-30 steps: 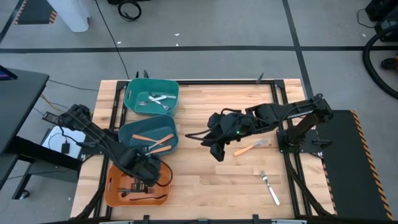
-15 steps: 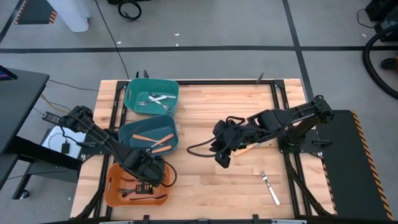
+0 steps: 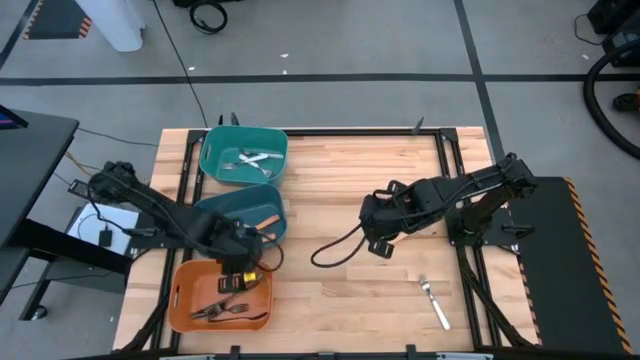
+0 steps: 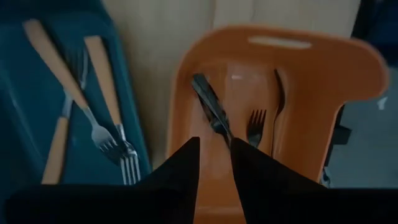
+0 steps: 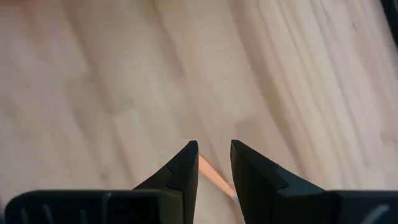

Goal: Sort silverware by color (type)
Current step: Put the orange fork into the blue bin

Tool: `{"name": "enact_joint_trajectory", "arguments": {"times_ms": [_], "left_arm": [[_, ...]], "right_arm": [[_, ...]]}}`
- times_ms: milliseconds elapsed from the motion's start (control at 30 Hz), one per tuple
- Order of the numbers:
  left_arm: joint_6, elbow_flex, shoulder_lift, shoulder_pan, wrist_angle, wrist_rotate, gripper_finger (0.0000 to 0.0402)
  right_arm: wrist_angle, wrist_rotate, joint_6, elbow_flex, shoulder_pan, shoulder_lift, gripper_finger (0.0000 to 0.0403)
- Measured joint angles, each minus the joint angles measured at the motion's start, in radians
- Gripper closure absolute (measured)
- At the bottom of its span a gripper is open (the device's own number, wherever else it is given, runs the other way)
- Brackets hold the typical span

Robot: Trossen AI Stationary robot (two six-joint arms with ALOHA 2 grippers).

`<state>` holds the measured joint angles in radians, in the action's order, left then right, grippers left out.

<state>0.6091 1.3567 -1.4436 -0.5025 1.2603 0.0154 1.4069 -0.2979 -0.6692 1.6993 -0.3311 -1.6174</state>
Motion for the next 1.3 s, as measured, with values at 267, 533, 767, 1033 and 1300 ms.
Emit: {"name": "enact_joint_trajectory", "arguments": {"times_ms": [267, 533, 767, 1033, 1300], "left_arm": [[-0.028, 0.000, 0.118, 0.108, -0.008, -0.072, 0.0301], [-0.077, 0.000, 0.197, 0.176, -0.010, -0.116, 0.0301], [-0.083, 0.000, 0.203, 0.213, -0.008, -0.122, 0.0301], [-0.149, 0.000, 0.202, 0.222, -0.008, -0.151, 0.0301], [-0.177, 0.000, 0.202, 0.267, -0.008, -0.189, 0.0301]], "right_arm": [[-0.030, 0.053, 0.108, -0.217, 0.059, 0.000, 0.0296], [-0.123, 0.200, 0.379, -0.437, 0.112, 0.000, 0.0287], [-0.290, 0.251, 0.617, -0.669, 0.105, 0.000, 0.0288], [-0.330, 0.235, 0.617, -0.778, 0.109, 0.000, 0.0288], [-0.379, 0.247, 0.617, -0.837, 0.131, 0.001, 0.0288]]}}
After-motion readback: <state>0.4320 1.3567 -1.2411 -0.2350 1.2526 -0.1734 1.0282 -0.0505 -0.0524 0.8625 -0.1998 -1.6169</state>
